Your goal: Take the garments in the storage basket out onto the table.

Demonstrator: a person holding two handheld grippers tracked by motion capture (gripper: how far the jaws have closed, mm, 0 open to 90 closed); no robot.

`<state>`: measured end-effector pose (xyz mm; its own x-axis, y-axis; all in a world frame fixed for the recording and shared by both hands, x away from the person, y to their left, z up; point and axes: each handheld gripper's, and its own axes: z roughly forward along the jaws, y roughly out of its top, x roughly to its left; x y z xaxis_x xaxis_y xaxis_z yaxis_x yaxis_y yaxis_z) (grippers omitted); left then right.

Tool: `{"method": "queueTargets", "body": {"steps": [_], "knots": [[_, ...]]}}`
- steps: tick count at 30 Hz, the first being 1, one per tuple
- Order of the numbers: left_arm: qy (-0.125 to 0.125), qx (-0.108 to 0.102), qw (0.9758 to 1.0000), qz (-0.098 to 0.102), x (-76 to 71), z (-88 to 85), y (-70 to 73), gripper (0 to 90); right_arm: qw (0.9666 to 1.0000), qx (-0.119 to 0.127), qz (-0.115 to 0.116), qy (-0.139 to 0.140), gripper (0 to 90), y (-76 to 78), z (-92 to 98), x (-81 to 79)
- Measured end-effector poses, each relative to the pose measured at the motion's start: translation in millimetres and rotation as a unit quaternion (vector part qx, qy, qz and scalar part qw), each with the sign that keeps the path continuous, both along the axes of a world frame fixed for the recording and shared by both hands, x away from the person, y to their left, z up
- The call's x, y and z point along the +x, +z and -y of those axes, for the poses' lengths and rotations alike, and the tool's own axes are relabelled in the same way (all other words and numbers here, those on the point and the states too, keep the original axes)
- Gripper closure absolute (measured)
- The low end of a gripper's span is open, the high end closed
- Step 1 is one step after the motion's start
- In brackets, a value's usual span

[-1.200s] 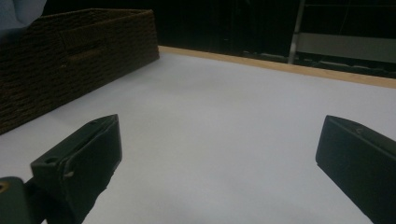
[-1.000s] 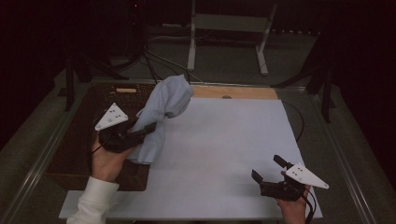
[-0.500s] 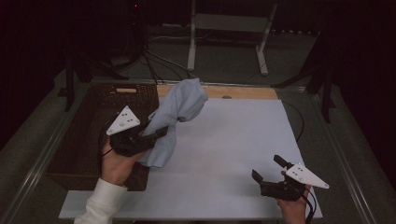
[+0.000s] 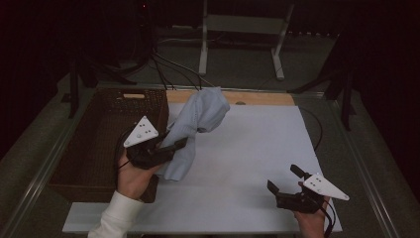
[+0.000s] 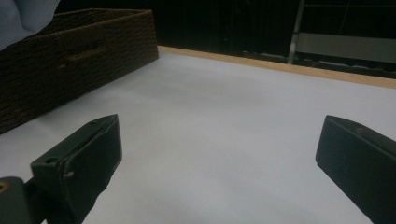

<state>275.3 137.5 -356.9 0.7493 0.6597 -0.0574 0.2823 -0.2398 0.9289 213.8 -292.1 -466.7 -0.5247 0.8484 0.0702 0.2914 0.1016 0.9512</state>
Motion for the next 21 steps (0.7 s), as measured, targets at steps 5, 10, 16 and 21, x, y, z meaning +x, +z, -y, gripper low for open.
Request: {"method": "queueTargets", "body": {"steps": [5, 10, 16, 21], "knots": [[-0.006, 0.003, 1.0, -0.004, -3.9, 3.8, -7.9, 61.6, 1.0, -0.001, 0.001, 0.0, 0.6, 0.1, 0.1, -0.1], [-0.004, -0.004, 0.9999, -0.009, -3.0, 4.5, -14.6, 61.5, 1.0, -0.002, 0.001, 0.0, 0.6, 0.1, -0.1, -0.2], [-0.001, -0.002, 0.9999, -0.012, -1.3, 8.0, -19.8, 61.5, 1.0, -0.002, 0.001, 0.0, 0.6, 0.2, 0.0, -0.4], [-0.002, 0.001, 0.9999, -0.013, 0.1, 10.3, -22.0, 61.6, 1.0, -0.002, 0.001, 0.001, 0.6, 0.1, -0.1, -0.3]]}}
